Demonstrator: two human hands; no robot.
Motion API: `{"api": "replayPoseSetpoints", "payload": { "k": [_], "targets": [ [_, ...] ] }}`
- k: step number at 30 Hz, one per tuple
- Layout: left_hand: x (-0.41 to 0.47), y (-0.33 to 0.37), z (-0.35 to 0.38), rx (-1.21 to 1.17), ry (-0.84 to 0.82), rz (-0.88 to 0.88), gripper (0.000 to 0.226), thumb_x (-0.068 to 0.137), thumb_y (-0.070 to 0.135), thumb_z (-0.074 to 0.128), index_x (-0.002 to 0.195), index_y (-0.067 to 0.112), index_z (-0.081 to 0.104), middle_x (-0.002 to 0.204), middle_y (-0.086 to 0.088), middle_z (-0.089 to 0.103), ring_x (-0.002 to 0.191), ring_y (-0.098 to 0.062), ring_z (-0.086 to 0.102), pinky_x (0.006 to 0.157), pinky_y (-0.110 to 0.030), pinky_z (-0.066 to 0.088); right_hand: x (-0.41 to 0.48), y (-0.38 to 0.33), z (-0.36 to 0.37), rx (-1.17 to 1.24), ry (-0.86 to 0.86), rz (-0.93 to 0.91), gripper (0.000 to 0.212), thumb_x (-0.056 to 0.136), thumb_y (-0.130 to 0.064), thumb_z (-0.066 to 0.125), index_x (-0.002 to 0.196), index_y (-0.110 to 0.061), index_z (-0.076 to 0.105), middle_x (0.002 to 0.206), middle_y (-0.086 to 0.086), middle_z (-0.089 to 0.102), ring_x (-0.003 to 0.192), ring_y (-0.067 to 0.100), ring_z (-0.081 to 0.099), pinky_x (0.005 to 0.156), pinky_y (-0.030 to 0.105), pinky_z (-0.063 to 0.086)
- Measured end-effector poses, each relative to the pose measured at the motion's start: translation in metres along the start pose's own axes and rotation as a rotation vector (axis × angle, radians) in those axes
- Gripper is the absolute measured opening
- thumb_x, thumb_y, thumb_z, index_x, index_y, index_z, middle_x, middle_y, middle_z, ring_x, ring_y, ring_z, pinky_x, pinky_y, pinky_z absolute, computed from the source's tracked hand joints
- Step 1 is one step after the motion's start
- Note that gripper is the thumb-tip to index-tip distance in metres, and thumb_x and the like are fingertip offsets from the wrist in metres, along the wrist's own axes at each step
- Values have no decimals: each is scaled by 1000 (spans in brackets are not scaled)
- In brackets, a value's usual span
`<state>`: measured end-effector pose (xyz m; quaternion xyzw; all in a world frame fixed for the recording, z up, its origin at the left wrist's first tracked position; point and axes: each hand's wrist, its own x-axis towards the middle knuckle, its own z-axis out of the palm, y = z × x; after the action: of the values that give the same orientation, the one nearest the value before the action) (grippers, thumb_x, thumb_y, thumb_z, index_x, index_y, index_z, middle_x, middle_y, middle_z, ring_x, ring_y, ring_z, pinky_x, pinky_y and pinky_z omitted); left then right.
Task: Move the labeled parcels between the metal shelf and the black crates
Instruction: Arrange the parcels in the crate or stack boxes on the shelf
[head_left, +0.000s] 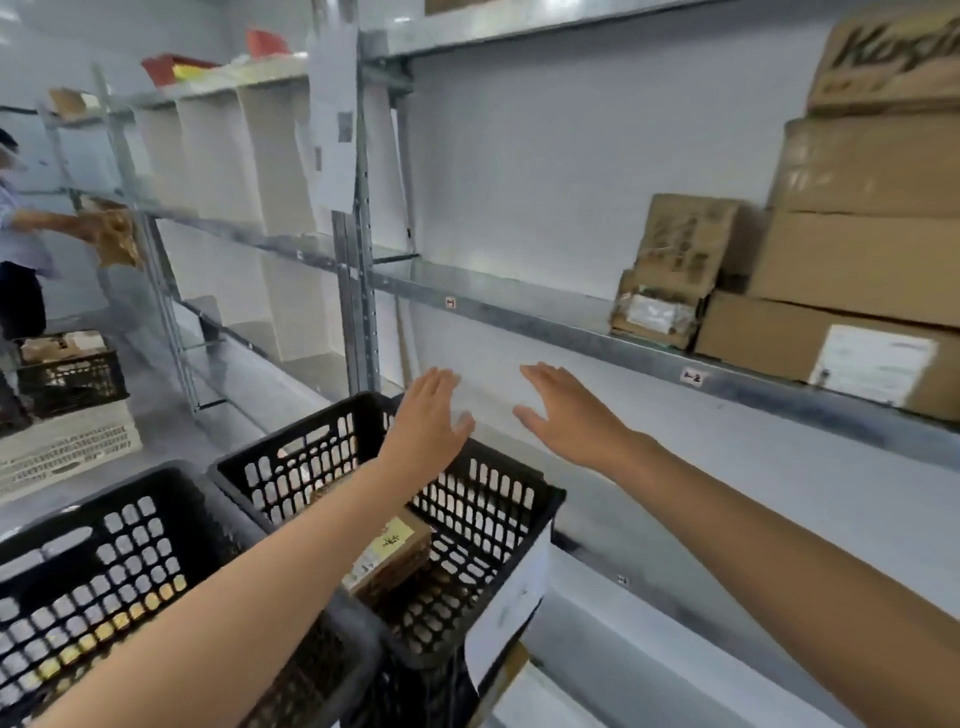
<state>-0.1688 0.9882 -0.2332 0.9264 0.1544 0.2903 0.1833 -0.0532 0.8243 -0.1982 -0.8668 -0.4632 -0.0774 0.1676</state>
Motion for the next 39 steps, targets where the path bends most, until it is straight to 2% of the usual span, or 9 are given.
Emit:
{"api": "replayPoseSetpoints", "payload": {
  "k": [8, 14, 19, 27, 31, 36, 37, 39],
  "targets": [
    [0, 103, 23, -98, -98, 235, 58, 101, 29, 50, 152, 8, 31, 160, -6, 28, 148, -19, 19, 121, -31, 13, -94, 57, -57, -28, 57, 226, 65, 104, -44, 44, 158, -17, 21, 166, 2, 21, 152, 21, 19, 120, 35, 21],
    [-5, 188, 42, -150, -110, 395, 58, 99, 28, 53, 148, 4, 36, 154, -12, 38, 143, -25, 31, 118, -33, 24, -158, 87, -103, -32, 136, 323, 64, 103, -45, 45, 157, -21, 22, 164, 0, 26, 149, 20, 24, 117, 36, 26],
    [-24, 263, 59, -171, -156, 429, 59, 100, 31, 52, 150, 6, 33, 155, -10, 36, 143, -24, 31, 118, -38, 28, -230, 118, -130, -71, 135, 408, 63, 103, -47, 45, 156, -21, 22, 164, 0, 25, 150, 18, 23, 116, 33, 26],
    [-78, 415, 81, -339, -215, 568, 55, 98, 29, 56, 147, 13, 38, 151, -4, 42, 138, -20, 39, 113, -31, 31, -359, 165, -216, -134, 221, 561, 59, 102, -42, 49, 153, -23, 28, 158, 0, 35, 143, 21, 34, 114, 35, 30],
    [-97, 495, 90, -371, -273, 659, 56, 99, 28, 54, 148, 8, 36, 154, -8, 38, 142, -23, 32, 116, -35, 29, -420, 189, -270, -182, 245, 667, 63, 103, -37, 48, 156, -12, 25, 161, 8, 30, 148, 27, 25, 119, 38, 24],
    [-114, 582, 96, -450, -255, 664, 55, 98, 25, 56, 147, 7, 39, 151, -11, 40, 139, -25, 35, 113, -34, 30, -488, 213, -327, -189, 352, 756, 48, 101, -30, 51, 142, -8, 41, 141, 13, 48, 132, 31, 41, 106, 40, 38],
    [-118, 596, 97, -470, -254, 660, 55, 98, 26, 55, 147, 8, 38, 152, -10, 39, 140, -24, 34, 113, -34, 30, -501, 218, -335, -191, 374, 769, 47, 101, -31, 51, 142, -9, 41, 141, 13, 48, 132, 31, 41, 105, 40, 38],
    [-124, 618, 100, -511, -274, 644, 56, 99, 28, 54, 148, 8, 37, 154, -9, 36, 138, -26, 37, 113, -35, 33, -525, 224, -348, -194, 405, 781, 55, 103, -33, 49, 150, -11, 33, 153, 12, 39, 141, 29, 34, 111, 39, 31]
  ]
}}
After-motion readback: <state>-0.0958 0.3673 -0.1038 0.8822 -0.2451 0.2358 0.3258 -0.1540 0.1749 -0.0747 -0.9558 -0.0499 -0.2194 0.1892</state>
